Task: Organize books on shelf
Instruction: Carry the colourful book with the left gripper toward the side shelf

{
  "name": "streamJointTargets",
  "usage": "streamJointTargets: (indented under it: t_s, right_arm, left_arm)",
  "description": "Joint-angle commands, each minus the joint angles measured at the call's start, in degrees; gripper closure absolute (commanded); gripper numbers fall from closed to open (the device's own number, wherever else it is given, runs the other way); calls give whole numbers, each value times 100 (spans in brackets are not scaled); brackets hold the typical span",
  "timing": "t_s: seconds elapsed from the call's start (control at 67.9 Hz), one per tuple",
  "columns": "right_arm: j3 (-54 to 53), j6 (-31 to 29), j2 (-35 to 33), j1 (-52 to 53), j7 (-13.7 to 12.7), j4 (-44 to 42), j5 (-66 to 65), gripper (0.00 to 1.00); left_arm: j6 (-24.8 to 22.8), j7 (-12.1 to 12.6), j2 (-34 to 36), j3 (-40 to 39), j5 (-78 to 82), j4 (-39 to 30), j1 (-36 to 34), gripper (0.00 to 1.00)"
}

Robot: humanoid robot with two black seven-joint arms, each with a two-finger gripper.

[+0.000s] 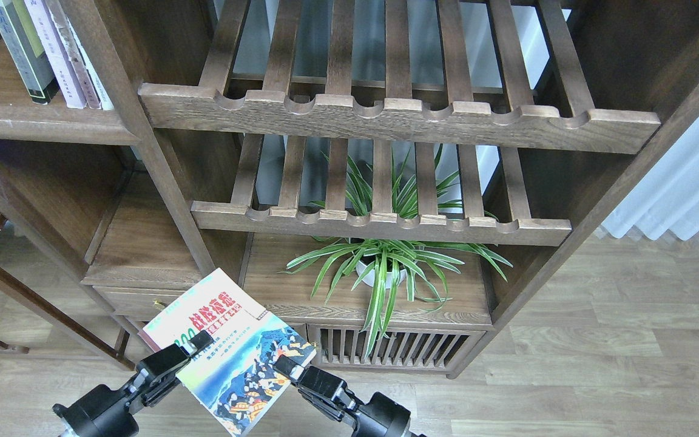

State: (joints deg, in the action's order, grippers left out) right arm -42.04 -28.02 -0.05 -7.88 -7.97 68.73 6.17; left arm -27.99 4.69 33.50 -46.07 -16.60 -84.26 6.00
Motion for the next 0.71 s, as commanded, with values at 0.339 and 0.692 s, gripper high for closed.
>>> streamJointTargets:
  t_s: [0.339,0.692]
  right_arm:
    - [3,2,5,156,41,-114,15,1]
    - [-6,2,5,270,50,-114,15,1]
  left_arm:
    - [-1,6,-1,-1756,25,41,-11,94]
    - [-1,32,200,-2036,25,-47,15,94]
